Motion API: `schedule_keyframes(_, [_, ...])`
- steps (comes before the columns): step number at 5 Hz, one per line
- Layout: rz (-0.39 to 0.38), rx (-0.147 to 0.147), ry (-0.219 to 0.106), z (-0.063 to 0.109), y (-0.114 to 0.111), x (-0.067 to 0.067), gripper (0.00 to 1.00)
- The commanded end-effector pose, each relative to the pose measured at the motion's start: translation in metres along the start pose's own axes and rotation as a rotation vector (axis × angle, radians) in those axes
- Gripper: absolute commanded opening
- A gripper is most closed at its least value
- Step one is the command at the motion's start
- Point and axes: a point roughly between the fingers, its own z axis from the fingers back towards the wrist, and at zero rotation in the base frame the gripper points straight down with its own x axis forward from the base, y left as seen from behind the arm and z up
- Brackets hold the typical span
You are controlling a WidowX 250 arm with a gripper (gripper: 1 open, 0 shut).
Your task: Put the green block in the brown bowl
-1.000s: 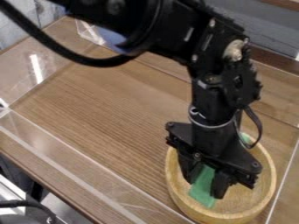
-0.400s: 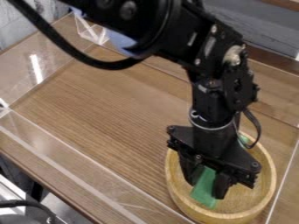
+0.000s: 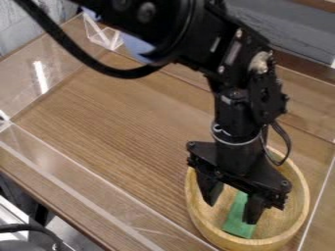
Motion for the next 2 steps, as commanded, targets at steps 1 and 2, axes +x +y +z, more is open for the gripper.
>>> schedule_keyframes(1, [0.018, -0.018, -0.028, 0.0134, 0.0021, 0.0079, 1.0])
schedule_keyframes(2, [0.026, -0.022, -0.027, 0.0154, 0.0048, 0.0099, 1.0])
